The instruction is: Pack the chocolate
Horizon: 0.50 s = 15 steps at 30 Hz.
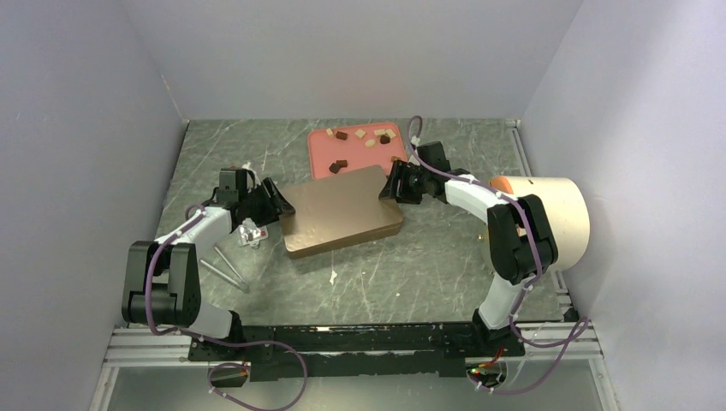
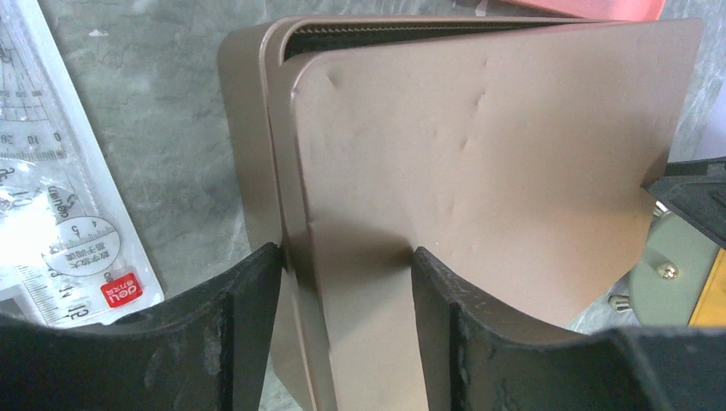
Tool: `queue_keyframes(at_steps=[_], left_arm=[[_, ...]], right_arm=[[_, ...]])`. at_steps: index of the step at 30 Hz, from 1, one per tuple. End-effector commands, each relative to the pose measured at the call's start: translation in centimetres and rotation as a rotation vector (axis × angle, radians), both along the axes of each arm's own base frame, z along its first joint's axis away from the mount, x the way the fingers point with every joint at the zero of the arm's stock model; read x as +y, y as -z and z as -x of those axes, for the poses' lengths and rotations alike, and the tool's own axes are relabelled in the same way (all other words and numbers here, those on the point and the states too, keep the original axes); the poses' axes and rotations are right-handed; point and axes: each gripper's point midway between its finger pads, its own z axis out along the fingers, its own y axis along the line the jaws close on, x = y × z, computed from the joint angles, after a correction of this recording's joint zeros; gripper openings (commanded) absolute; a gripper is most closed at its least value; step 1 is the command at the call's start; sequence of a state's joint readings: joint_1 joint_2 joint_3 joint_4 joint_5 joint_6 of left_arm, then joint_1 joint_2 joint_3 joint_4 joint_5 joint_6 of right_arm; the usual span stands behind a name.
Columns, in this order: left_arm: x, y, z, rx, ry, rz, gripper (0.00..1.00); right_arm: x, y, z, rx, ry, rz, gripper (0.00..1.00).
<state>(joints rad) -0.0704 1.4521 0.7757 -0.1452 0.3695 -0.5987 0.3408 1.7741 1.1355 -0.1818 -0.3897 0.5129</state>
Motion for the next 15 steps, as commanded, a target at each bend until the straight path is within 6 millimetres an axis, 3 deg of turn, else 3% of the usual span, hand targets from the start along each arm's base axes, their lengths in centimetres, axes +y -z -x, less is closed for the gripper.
queue_keyframes(at_steps=[1,6,15], left_arm=[[-1.1,-1.8,-0.6,-0.034,0.037,0.034,0.56],[-0.5,-3.2,-1.6,-0.076,0.020,-0.004,0.55],[-0.1,-1.8,-1.3,-0.018,0.025,-0.035,0.57]], right_arm=[[0.9,-2.4,-0.7,-0.081,-0.008,-0.022,0.58],[0.7,-2.3,-0.5,-0.082,-0.004,-0.018,0.55],[-0.4,-2.2,0.0,-0.088,0.013,0.040,0.55]])
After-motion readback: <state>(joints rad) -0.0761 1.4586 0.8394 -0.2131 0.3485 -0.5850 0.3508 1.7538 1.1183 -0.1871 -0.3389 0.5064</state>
